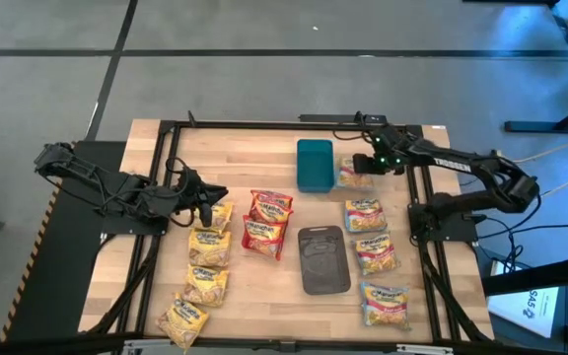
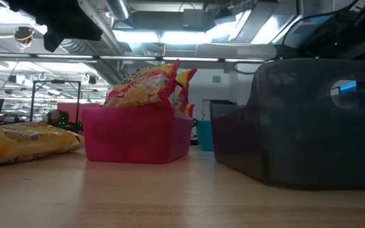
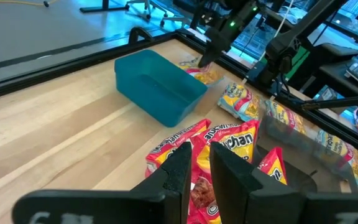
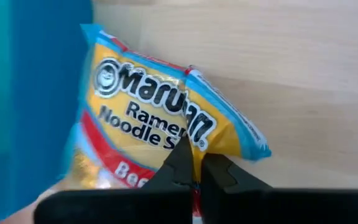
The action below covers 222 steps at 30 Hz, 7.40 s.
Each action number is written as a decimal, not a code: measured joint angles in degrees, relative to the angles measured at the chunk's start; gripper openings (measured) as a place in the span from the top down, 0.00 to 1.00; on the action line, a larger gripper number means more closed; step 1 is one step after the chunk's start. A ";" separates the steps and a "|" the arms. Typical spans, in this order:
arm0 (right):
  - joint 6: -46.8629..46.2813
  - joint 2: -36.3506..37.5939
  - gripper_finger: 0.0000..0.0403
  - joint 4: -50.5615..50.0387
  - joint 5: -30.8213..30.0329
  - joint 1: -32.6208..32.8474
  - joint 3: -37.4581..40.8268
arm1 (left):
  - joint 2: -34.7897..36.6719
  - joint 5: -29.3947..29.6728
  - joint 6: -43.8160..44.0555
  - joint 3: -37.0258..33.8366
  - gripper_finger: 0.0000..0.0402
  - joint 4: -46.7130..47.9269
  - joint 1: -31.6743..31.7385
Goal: Sort Maruchan noodles
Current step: Put the blue bag into the blue bin
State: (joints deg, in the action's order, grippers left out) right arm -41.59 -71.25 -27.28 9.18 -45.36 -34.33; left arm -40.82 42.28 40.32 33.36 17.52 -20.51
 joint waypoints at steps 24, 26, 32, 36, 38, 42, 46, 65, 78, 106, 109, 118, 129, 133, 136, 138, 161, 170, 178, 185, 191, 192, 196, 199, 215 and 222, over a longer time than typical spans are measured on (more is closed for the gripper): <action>-1.66 20.89 1.00 21.37 -4.42 3.91 -0.24 | -0.10 0.00 -0.44 0.00 0.87 0.02 -0.02; -1.70 19.68 1.00 24.08 -6.76 6.04 -0.24 | -0.09 0.00 -0.44 0.01 0.87 0.00 -0.02; -1.59 12.62 1.00 30.80 -12.34 11.88 -0.24 | -0.09 0.00 -0.44 0.02 0.87 0.00 -0.02; 0.27 6.16 1.00 40.68 -13.63 13.84 -0.29 | -0.09 -0.96 -0.44 0.02 0.87 0.00 -0.02; 1.08 3.08 1.00 41.28 -14.60 13.92 -0.97 | -0.10 -1.79 -0.39 0.02 0.87 -0.01 -0.02; 3.45 -2.67 1.00 40.02 -15.07 13.84 -4.43 | -0.09 -2.93 -0.37 0.01 0.87 -0.02 -0.02; 6.06 -7.95 1.00 39.29 -14.21 13.88 -9.40 | -0.10 -2.89 -0.38 0.01 0.87 -0.08 -0.02; 10.39 -16.56 1.00 30.13 -15.84 13.88 -17.03 | -0.09 -2.88 -0.23 0.02 0.87 -0.41 -0.02; 12.90 -20.69 0.94 30.62 -13.55 13.86 -16.98 | -0.10 -2.93 0.09 0.02 0.87 -0.50 -0.02; 18.93 -20.26 0.46 -2.13 -16.24 13.60 -35.35 | -0.09 -5.57 0.09 0.02 0.87 -0.57 -0.02; 16.91 -20.23 0.46 -6.24 -12.31 13.91 -35.35 | -0.10 -5.55 0.07 0.02 0.87 -0.55 -0.02; 16.05 -20.27 0.53 -7.23 -15.72 13.86 -33.24 | -0.09 -5.55 0.06 0.02 0.87 -0.50 -0.02; 16.27 -26.01 0.86 -6.63 -20.47 13.90 -33.22 | -0.10 -5.53 0.07 0.02 0.87 -0.58 -0.02; 17.46 -27.26 0.97 -3.33 -15.54 13.88 -33.22 | -0.09 -5.49 0.07 0.02 0.87 -0.63 -0.02; 17.69 -27.33 0.99 -0.94 -14.16 14.20 -33.22 | -0.10 -5.35 0.07 0.02 0.87 -0.62 0.00; 17.80 -27.33 0.98 -0.01 -13.98 14.36 -33.22 | -0.10 -5.34 0.07 0.02 0.87 -0.61 -0.02; 19.75 -30.90 0.99 0.71 -15.69 16.83 -36.69 | -0.11 -4.72 0.41 0.02 0.87 -1.00 -0.02; 22.46 -30.20 0.98 -4.52 -15.73 16.94 -40.91 | -0.09 -4.92 1.18 0.02 0.87 -0.95 -0.02; 22.99 -24.85 0.99 -20.37 -13.43 17.58 -40.85 | -0.09 -5.79 1.29 0.02 0.87 -0.74 -0.02; 21.04 -12.70 0.99 -37.13 -17.29 26.21 -39.09 | -0.11 -5.79 1.20 0.02 0.87 0.00 -0.02; 9.55 1.03 0.99 -33.31 -16.73 32.86 -23.81 | -0.10 -5.77 1.16 0.02 0.87 0.01 -0.02; 7.28 3.36 0.99 -31.53 -15.77 33.81 -20.17 | -0.11 -5.77 1.16 0.02 0.87 0.00 -0.02; -2.94 12.37 0.99 -24.42 -12.33 37.21 -8.62 | -0.11 -5.78 1.14 0.02 0.87 0.00 -0.02; -7.95 18.52 0.99 -23.11 -12.77 39.44 -4.82 | -0.11 -5.77 1.14 0.02 0.87 0.00 -0.02; -16.90 28.48 0.51 -22.33 -12.05 42.38 9.16 | -0.11 -4.30 1.14 0.02 0.87 -0.04 -0.02; -18.05 25.90 0.34 -20.41 -13.49 42.37 10.96 | -0.11 -4.24 1.16 0.02 0.87 -0.07 -0.02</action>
State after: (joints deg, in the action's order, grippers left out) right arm -59.65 -45.35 -47.69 -4.31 -3.00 -23.36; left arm -40.93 38.04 41.47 33.39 17.45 -20.53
